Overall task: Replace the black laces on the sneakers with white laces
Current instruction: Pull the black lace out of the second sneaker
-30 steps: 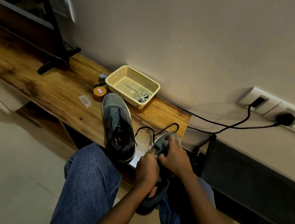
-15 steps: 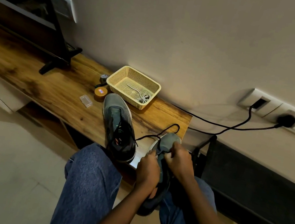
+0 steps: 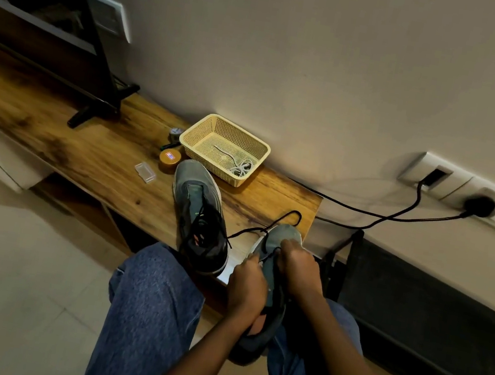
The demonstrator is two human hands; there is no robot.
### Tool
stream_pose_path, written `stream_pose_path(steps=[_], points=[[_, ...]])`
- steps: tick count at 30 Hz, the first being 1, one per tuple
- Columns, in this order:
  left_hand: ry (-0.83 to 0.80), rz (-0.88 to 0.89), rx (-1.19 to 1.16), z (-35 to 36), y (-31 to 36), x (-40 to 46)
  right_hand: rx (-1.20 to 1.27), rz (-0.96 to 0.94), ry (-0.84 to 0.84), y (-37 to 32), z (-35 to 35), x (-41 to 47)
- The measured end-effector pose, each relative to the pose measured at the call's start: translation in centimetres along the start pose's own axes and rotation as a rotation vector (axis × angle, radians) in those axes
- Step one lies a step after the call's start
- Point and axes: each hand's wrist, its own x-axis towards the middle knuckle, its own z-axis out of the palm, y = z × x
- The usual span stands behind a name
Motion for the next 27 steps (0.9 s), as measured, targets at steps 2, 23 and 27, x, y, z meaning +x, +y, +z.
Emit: stream_pose_path(steps=[2,23,27], points=[[0.008,0.0,-0.003,0.1,0.0,0.0,0.233,0.104,0.105,0.5,0.0,-0.5],[0.005,0.033,0.032,0.4,-0.2,0.1,0.129,0.109,0.055,-0.2,0.8,-0.5],[0.008,0.046,0.056,0.4,0.0,0.1,0.307,0.252,0.138,0.0,1.0,-1.2]])
